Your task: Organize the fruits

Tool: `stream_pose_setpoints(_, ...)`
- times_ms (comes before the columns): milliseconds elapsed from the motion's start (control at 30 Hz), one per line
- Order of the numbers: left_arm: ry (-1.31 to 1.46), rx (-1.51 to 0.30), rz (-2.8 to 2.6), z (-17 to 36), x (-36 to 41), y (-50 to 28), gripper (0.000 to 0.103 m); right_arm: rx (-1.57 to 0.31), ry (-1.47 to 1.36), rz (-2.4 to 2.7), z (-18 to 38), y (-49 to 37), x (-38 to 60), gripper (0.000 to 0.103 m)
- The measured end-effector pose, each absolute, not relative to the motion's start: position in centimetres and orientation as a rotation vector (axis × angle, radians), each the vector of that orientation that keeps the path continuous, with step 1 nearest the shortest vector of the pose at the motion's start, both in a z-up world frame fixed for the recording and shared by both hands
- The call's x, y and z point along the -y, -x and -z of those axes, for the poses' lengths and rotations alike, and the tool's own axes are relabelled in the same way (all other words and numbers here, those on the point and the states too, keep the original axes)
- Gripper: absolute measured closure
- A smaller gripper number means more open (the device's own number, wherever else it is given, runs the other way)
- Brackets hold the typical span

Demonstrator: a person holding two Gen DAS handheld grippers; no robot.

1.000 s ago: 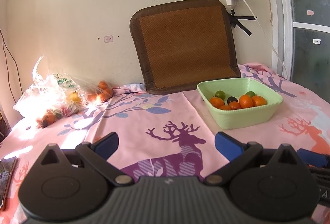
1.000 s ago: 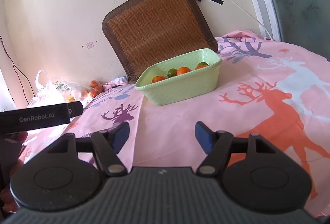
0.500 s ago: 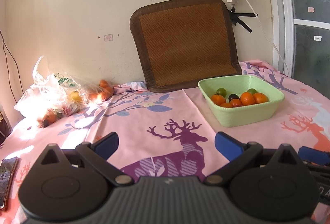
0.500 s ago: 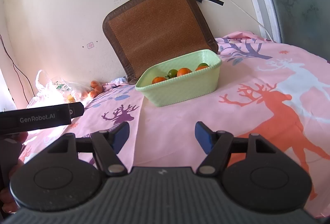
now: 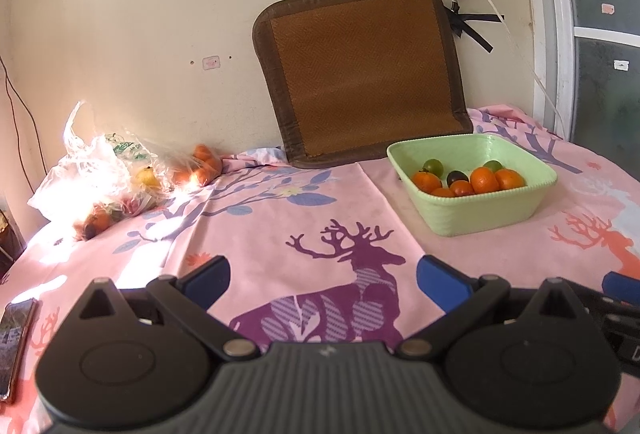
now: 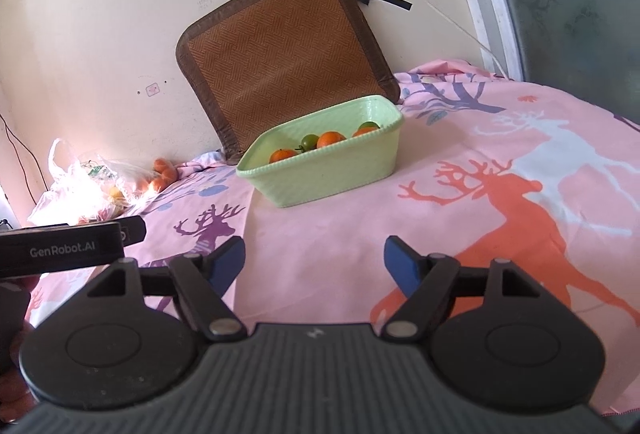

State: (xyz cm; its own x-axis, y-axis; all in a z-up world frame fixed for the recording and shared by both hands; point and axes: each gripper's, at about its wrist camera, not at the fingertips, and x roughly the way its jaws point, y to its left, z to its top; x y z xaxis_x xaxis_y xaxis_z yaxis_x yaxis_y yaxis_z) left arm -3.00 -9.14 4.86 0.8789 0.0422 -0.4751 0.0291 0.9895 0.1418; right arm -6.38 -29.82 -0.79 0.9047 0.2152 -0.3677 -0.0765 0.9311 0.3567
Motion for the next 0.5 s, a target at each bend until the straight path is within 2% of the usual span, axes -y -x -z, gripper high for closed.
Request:
stream_pose_setpoints(167,-0.139,-0.505,-0.008,-5.01,9.07,2.92,0.0,-0.396,-0.334,-0.143,0.68,6.64,29.89,0.017)
stream_pose_setpoints(500,-0.125,-0.528,0.0,-4.87,9.01,2.81,0.0,-0.39,-0.334,-0.126,0.66,6.78,30.04,0.017)
